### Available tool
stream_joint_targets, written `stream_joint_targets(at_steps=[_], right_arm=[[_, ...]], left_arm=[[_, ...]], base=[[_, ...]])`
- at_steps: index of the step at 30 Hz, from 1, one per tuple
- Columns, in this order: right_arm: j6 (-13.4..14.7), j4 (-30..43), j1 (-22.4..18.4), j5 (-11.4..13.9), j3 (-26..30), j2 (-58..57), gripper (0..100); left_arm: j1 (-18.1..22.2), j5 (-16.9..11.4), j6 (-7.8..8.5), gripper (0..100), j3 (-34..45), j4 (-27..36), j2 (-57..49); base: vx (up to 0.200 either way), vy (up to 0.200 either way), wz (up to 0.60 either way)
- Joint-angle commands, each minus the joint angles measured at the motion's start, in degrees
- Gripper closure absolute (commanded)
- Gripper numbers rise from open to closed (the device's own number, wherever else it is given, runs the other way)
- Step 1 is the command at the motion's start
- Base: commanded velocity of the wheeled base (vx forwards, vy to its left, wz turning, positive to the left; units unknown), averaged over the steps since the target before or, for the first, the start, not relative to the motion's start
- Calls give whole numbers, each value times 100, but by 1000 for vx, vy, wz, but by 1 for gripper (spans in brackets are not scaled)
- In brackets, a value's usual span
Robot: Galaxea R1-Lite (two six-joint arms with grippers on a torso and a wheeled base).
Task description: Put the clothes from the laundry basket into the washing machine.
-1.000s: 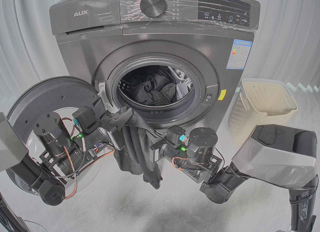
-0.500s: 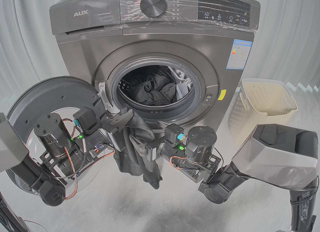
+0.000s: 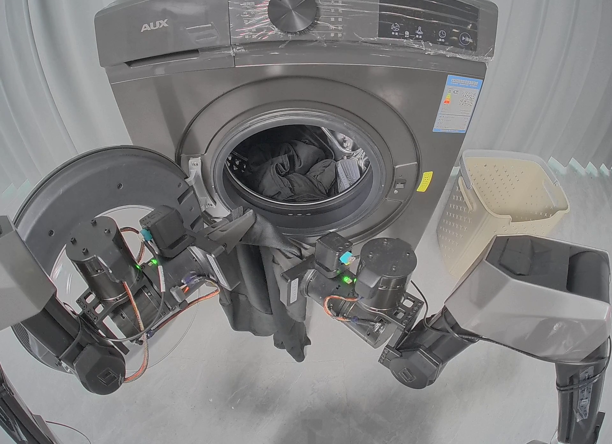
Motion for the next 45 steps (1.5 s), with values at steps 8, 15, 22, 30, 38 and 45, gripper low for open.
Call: stream_joint_targets(at_steps=[8, 15, 22, 30, 38, 45], right_arm=[[2, -54, 85, -2, 426, -715, 100], [-7, -98, 15, 7, 945, -1172, 100], [-16, -54, -143, 7, 1112, -1646, 100], [-33, -27, -310, 7, 1138, -1848, 100], [-33, -10, -354, 16, 1121, -1998, 100], [-51, -10, -389, 16, 1015, -1989, 100]], left_arm=[[10, -8, -10, 100, 105, -1, 78], [-16, -17, -10, 0, 202, -1, 130], [1, -8, -2, 0, 413, -1, 288], [10, -8, 7, 0, 633, -1, 403], [10, -8, 60, 0, 668, -19, 904], [-25, -17, 77, 0, 677, -19, 1220]], base=[[0, 0, 0], [0, 0, 0], [0, 0, 0], [0, 0, 0], [0, 0, 0], [0, 0, 0]])
